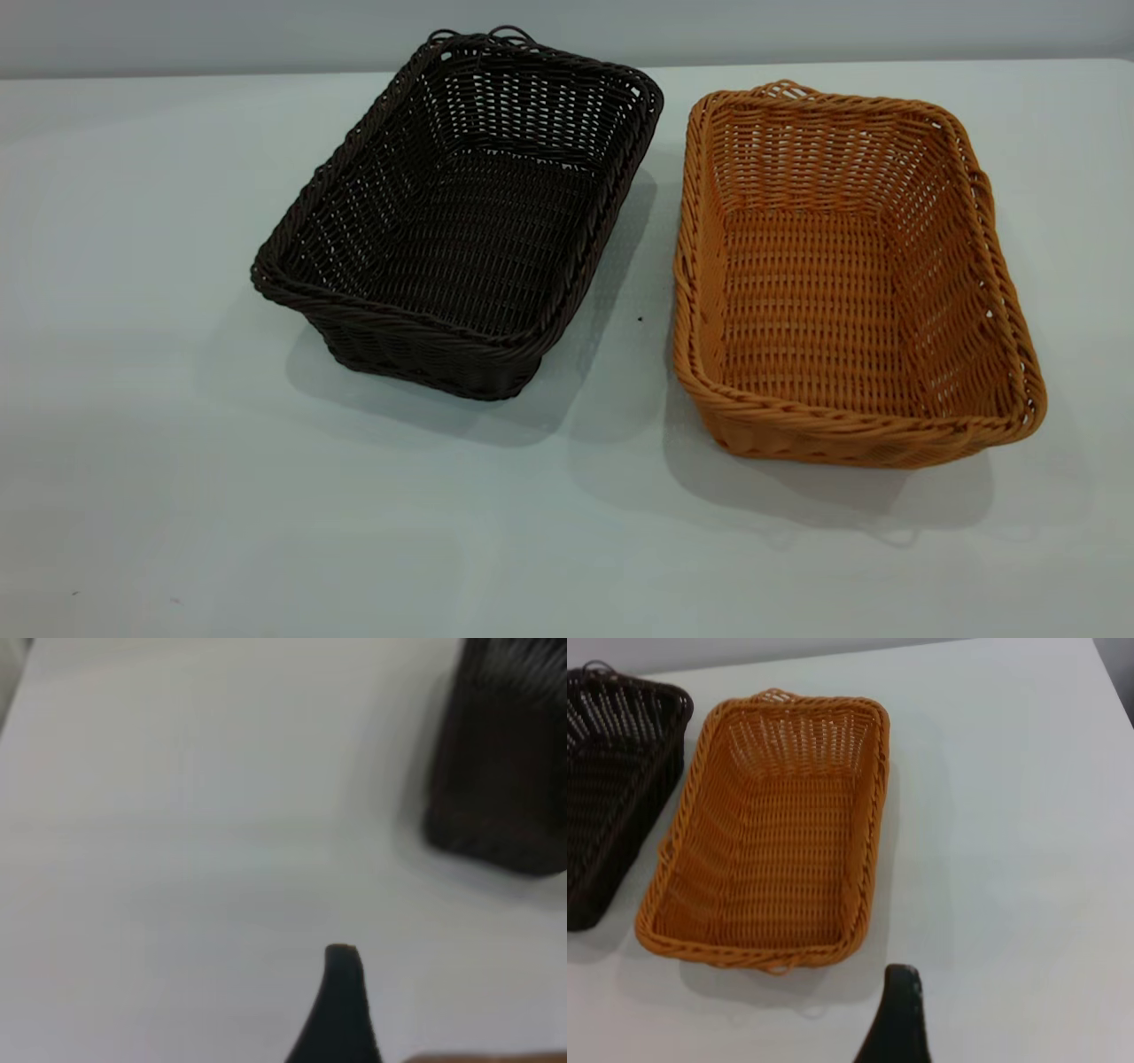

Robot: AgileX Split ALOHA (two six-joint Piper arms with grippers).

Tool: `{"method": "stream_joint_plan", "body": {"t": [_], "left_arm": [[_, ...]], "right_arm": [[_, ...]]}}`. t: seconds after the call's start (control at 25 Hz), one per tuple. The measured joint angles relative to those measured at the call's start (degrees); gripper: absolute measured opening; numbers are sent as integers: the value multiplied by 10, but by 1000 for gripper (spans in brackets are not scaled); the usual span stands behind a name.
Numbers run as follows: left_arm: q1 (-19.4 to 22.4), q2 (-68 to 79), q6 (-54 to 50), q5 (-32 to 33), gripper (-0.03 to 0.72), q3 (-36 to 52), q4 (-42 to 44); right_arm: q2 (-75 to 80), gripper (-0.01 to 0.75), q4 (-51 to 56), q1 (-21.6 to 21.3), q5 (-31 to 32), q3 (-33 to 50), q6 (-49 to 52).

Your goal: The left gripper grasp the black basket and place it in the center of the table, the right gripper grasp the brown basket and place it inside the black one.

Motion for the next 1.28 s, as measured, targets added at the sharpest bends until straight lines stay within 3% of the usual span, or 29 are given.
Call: {"method": "stream_joint_plan", "body": {"t": [0.48, 0.64, 0.96, 1.28], "left_arm": [[0, 440, 80, -250, 575, -128, -58], [-5, 578, 108, -295, 575, -185, -93], [-66, 838, 149, -367, 575, -287, -94], [-110, 1021, 171, -394, 575, -378, -94]], "right_arm": [[113, 581, -6, 0, -38, -8, 27], [158, 581, -15, 0, -54, -8, 28], [247, 581, -16, 0, -123, -8, 35], [311, 581, -15, 0, -161, -8, 77]]}}
